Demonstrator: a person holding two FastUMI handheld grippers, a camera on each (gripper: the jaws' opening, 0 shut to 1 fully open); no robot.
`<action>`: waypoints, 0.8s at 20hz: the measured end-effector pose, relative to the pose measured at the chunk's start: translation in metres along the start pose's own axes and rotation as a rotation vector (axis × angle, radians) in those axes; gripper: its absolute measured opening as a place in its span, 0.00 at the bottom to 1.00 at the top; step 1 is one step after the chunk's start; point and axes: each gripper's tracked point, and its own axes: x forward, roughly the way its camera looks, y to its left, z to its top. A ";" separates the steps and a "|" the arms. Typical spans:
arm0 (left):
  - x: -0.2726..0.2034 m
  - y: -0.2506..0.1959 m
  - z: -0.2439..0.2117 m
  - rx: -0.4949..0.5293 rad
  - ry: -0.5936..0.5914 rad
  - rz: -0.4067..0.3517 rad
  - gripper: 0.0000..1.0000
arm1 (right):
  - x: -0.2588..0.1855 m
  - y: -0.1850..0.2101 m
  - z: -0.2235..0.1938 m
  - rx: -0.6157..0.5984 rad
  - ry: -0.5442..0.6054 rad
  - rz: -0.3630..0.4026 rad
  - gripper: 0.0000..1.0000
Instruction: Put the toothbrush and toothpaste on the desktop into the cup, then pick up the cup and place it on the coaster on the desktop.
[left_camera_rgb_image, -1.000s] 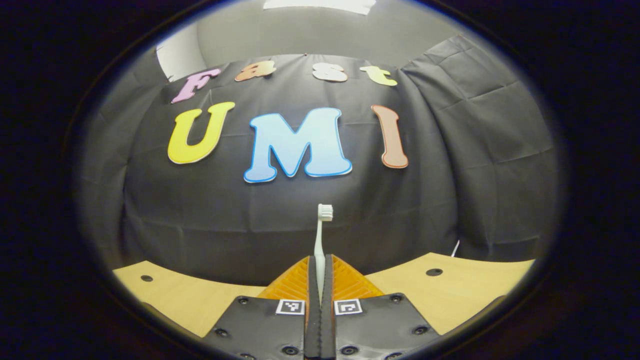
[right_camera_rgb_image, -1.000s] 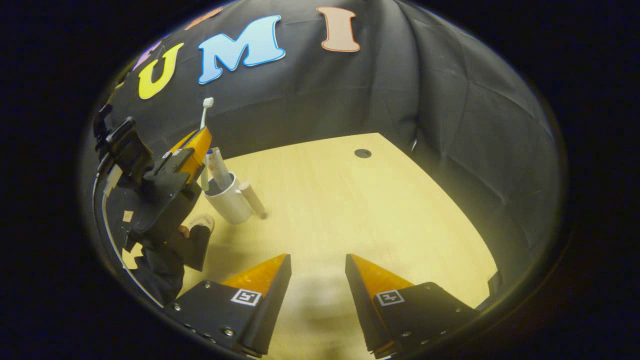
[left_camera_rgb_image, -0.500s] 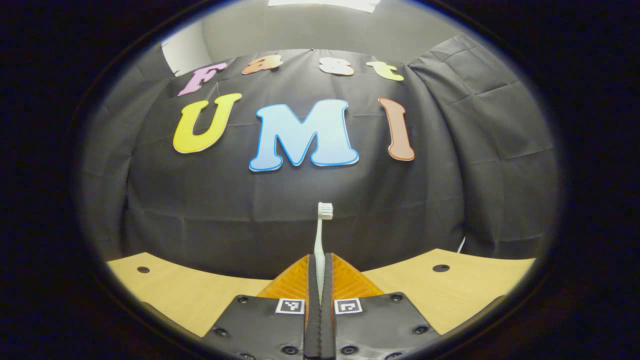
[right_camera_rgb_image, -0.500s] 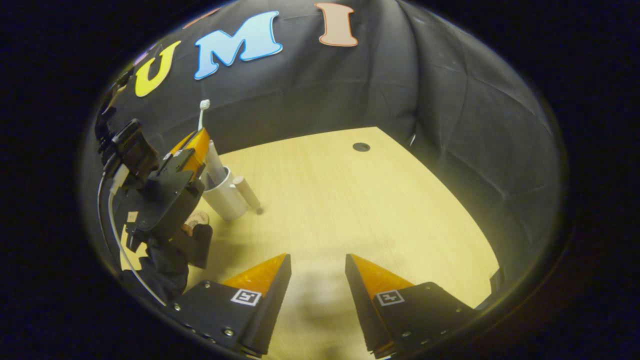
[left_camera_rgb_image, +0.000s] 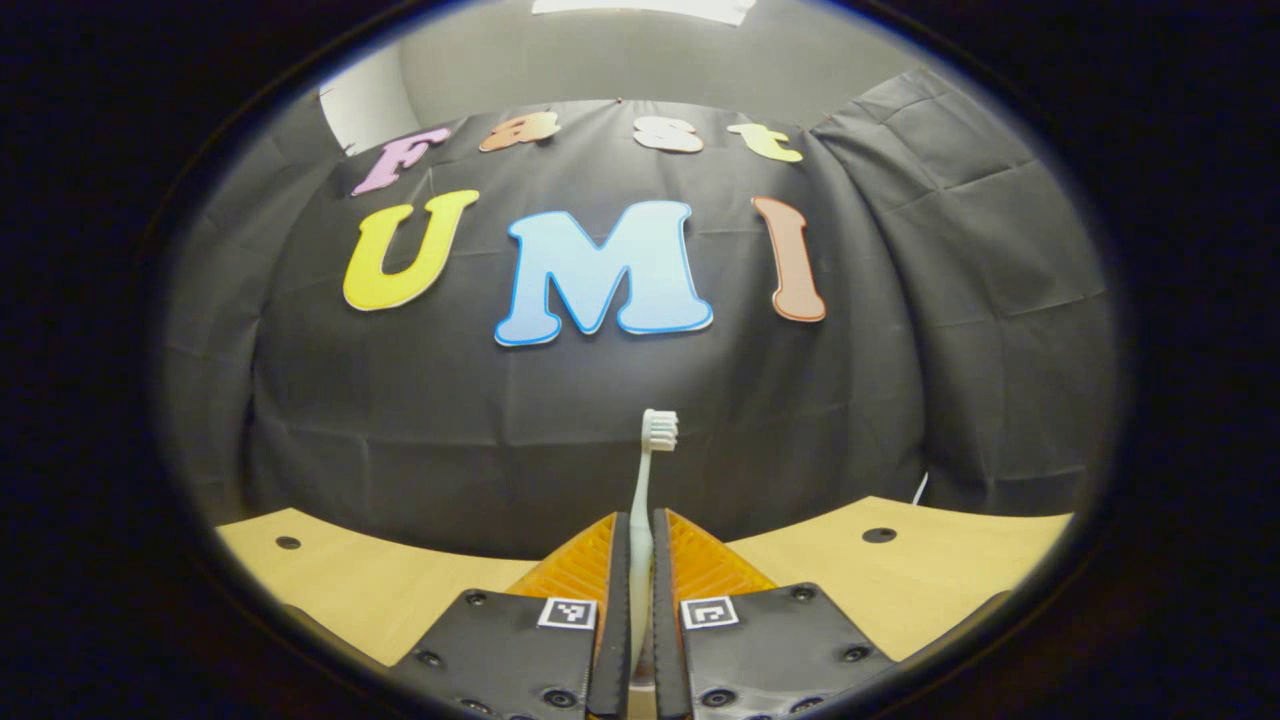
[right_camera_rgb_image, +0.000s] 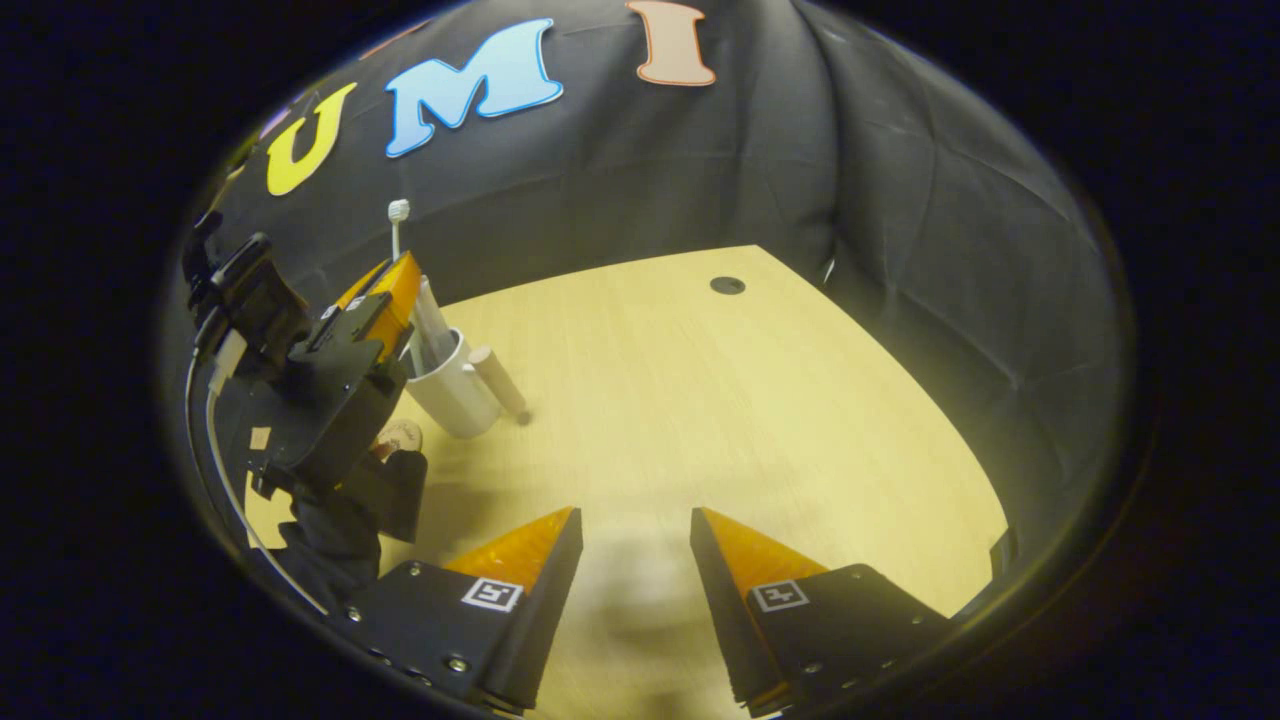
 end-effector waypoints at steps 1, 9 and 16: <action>-0.001 0.001 0.001 -0.001 0.001 0.000 0.17 | 0.001 0.000 -0.001 -0.003 0.003 0.001 0.68; -0.011 0.000 0.022 -0.023 -0.026 0.005 0.47 | 0.001 0.002 -0.004 0.007 0.018 0.017 0.68; -0.019 0.000 0.040 -0.013 -0.043 0.004 0.47 | -0.001 0.005 -0.001 0.002 0.008 0.038 0.68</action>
